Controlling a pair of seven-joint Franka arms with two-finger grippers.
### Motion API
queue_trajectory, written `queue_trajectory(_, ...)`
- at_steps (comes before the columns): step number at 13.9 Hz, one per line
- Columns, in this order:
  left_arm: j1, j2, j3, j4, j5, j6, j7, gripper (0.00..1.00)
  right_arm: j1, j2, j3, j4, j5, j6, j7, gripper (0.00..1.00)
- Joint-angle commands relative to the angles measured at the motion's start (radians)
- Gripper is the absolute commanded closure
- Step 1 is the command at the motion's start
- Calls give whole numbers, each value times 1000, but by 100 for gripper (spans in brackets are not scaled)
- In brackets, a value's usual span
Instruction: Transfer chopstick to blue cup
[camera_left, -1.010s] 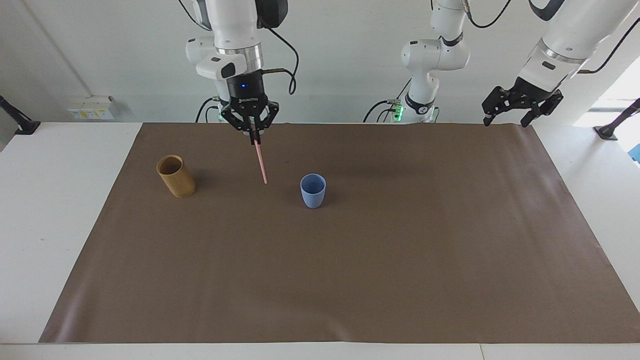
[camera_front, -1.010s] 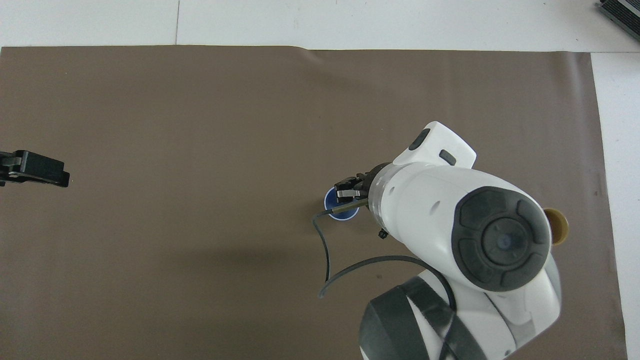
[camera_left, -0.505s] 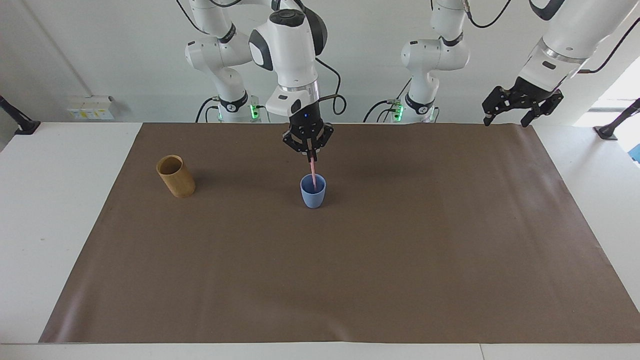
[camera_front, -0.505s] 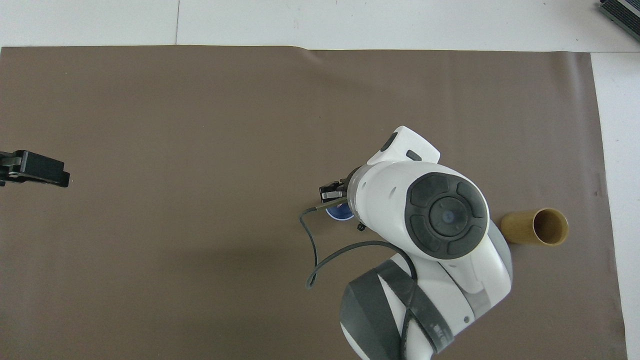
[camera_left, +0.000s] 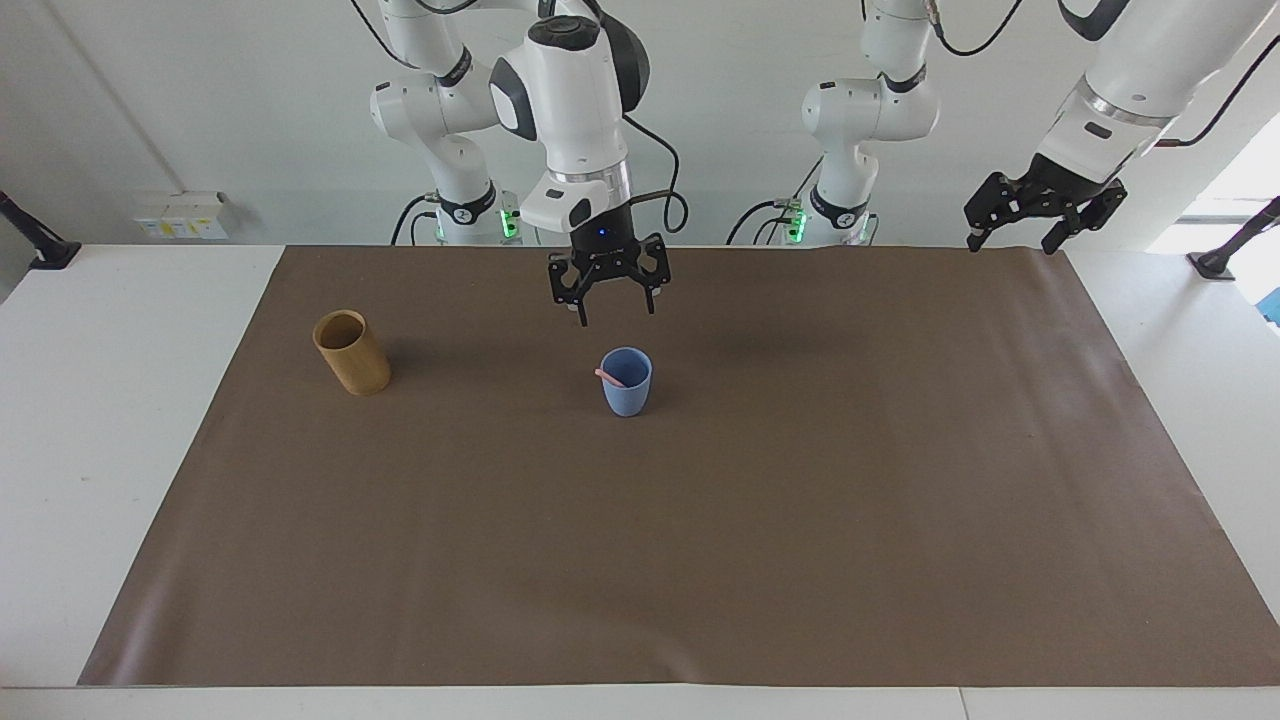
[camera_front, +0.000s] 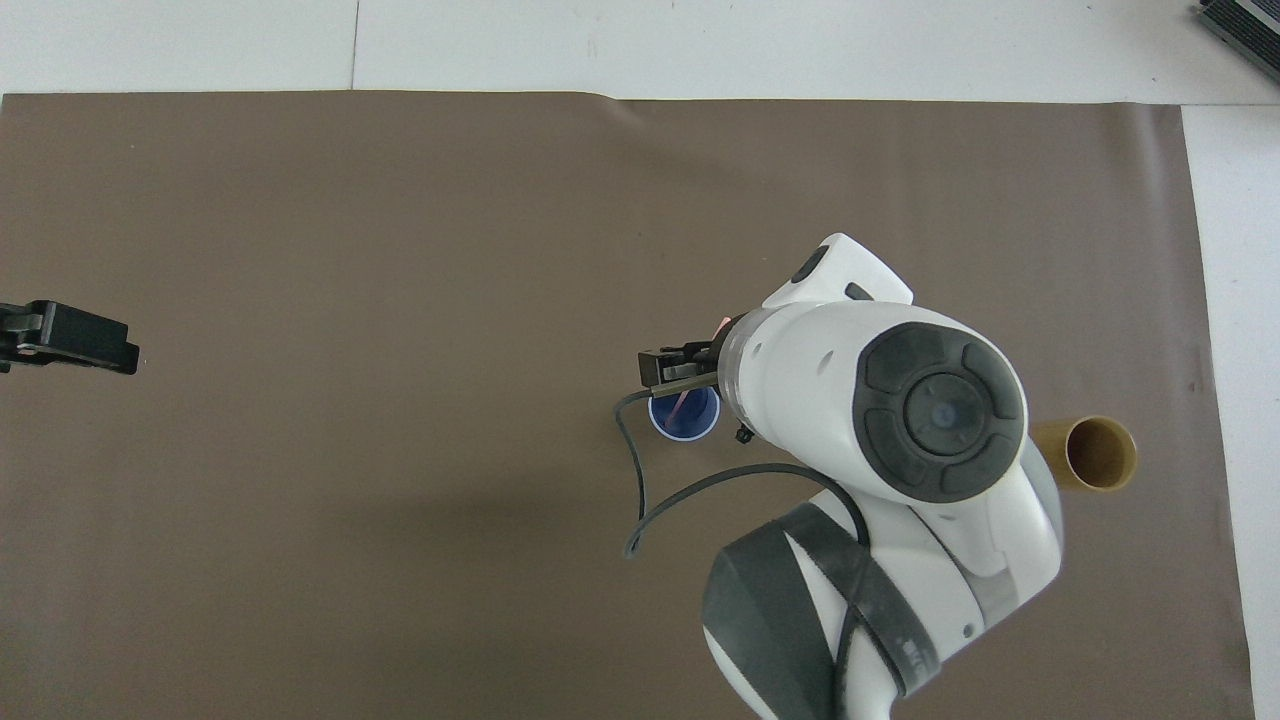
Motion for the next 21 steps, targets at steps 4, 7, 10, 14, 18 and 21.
queue_trajectory(4,17,-17,-8,-7,-5,-12,5,0,-191,-38,2,164,1,-283,21,0)
queue_trajectory(7,17,-17,-8,-7,-5,-12,3,0,-262,-70,1,171,1,-367,18,0)
queue_trajectory(10,17,-17,-8,-7,-5,-12,5,0,-266,-78,-19,197,3,-467,7,0)
queue_trajectory(14,17,-17,-8,-7,-5,-12,5,0,-253,-75,-125,260,4,-626,-147,0)
queue_trajectory(18,17,-17,-8,-7,-5,-12,5,0,-252,-79,-162,263,20,-643,-220,0)
queue_trajectory(21,17,-17,-8,-7,-5,-12,5,0,-238,-78,-170,264,6,-645,-220,0)
